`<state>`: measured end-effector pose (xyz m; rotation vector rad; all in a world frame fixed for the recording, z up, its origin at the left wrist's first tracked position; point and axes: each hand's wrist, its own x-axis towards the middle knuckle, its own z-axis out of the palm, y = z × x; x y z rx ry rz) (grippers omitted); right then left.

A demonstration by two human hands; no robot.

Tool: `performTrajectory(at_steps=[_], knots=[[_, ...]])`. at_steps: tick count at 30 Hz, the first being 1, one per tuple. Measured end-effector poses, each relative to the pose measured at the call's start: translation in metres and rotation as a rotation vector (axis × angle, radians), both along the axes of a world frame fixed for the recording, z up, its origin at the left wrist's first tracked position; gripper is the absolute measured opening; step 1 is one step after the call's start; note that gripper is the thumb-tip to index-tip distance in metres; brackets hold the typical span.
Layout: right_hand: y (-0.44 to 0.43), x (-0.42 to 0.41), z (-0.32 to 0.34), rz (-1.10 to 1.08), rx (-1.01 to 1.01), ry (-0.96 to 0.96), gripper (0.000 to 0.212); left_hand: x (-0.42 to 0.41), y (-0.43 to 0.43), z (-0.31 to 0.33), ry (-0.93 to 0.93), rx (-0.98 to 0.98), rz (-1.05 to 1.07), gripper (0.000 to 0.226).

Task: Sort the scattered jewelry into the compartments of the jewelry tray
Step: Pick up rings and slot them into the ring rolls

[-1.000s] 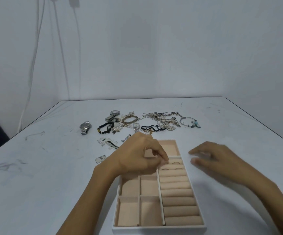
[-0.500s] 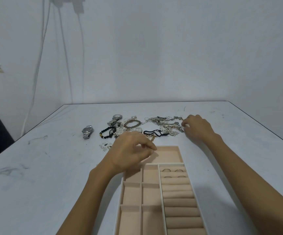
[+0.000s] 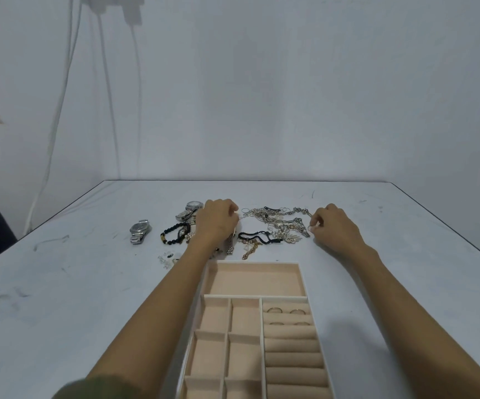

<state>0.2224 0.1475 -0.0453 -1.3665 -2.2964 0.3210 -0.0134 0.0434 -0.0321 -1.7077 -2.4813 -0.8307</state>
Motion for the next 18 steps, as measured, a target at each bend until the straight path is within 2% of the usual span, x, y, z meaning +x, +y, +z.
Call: performTrajectory(at_steps=[4,8,18], knots=[[0.002,0.003,-0.008,0.031,-0.007,0.163,0.006,-0.007,0.035,-0.005,0.278,-0.178,0.002,0.031],[0.004,0.007,-0.011,0.037,-0.010,0.251,0.007,-0.005,0.058,-0.007,0.465,-0.201,-0.012,0.036],[0.004,0.007,-0.012,0.045,-0.023,0.320,0.011,-0.006,0.073,-0.001,0.399,-0.160,0.045,0.022]])
